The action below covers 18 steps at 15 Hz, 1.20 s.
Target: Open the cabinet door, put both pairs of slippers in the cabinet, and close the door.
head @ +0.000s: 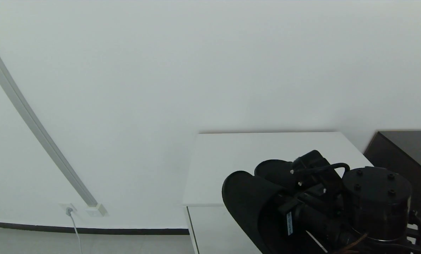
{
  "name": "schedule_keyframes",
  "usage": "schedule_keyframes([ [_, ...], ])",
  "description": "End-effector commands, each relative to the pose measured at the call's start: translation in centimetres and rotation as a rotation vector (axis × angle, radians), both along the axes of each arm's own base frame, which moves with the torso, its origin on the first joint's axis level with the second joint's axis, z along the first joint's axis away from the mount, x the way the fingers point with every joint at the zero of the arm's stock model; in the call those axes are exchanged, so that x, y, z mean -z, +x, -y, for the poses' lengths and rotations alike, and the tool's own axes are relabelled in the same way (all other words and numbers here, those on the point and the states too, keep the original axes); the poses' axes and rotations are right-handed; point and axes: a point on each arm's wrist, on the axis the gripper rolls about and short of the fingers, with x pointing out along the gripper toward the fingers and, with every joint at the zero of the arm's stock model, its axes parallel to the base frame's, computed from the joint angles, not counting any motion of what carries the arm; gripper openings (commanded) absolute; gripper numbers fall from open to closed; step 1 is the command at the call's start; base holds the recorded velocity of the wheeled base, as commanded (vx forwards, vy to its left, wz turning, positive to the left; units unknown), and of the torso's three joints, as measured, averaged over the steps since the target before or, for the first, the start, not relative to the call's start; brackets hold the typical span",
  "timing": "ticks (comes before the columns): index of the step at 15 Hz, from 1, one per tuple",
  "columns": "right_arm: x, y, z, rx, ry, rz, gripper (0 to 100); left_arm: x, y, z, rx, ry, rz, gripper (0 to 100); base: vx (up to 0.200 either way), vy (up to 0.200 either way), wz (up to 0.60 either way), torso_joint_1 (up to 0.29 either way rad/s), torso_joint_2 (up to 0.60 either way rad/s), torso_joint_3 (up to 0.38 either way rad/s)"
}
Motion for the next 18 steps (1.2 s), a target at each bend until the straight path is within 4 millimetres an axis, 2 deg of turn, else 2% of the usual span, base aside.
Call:
schedule_keyframes([
  [1, -0.3, -0.6, 0.5, -0.008, 0.009, 0.008, 0, 0.0, 0.0, 0.0, 0.000, 0.000, 0.000, 0, 0.000, 0.000, 0.00, 0.000, 0.00, 0.000],
  [4, 0.4, -0.2, -0.1, -0.008, -0.010, -0.007, 0, 0.0, 0.0, 0.0, 0.000, 0.000, 0.000, 0, 0.000, 0.000, 0.00, 0.000, 0.00, 0.000],
  [15, 1.1, 0.0, -0.3, 0.000, -0.007, -0.038, 0, 0.0, 0.0, 0.0, 0.000, -0.003, 0.000, 0, -0.200, 0.000, 0.00, 0.003, 0.00, 0.002],
  [18, 1.1, 0.0, -0.3, 0.000, -0.007, -0.038, 0, 0.0, 0.0, 0.0, 0.000, -0.003, 0.000, 0, 0.000, 0.000, 0.00, 0.000, 0.00, 0.000],
])
